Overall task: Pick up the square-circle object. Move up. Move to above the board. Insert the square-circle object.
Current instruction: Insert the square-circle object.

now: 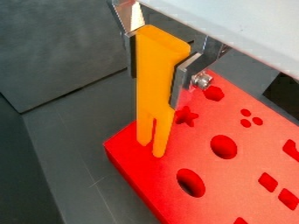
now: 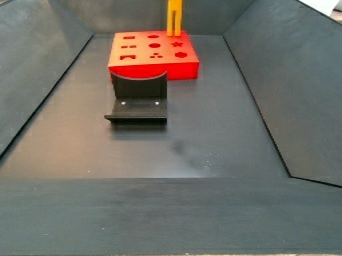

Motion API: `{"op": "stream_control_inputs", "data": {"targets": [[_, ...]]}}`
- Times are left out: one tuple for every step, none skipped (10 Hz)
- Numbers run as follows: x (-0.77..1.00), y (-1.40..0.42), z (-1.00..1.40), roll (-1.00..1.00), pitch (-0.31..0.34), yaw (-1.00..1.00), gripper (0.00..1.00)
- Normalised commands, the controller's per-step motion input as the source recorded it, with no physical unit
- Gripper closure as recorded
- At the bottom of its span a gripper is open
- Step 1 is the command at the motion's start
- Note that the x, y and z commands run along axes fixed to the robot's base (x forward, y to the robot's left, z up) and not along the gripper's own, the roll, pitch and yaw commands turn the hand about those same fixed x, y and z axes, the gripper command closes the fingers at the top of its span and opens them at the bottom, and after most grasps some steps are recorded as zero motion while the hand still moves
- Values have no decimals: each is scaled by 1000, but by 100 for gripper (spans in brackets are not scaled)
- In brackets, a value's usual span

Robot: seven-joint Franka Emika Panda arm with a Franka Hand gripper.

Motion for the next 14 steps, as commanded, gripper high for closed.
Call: {"op": "stream_control_inputs", "data": {"targets": [[0, 0, -166, 97, 27, -29, 100], [0, 0, -154, 67, 27, -174, 100], [31, 0, -151, 77, 49, -297, 100], [160, -23, -169, 117, 87, -377, 100], [189, -17, -169, 176, 116, -363, 100], [66, -17, -191, 183, 100, -257, 100], [0, 0, -243, 153, 36, -57, 100], [0, -31, -360, 144, 0, 0, 100], [0, -100, -480, 143, -16, 0, 100], [0, -123, -534, 150, -59, 0, 100], [0, -111, -506, 140, -79, 0, 100], [0, -89, -340, 77, -77, 0, 100], [-83, 0, 0, 0, -103, 0, 100], [-20, 0, 0, 0, -33, 0, 100]]}}
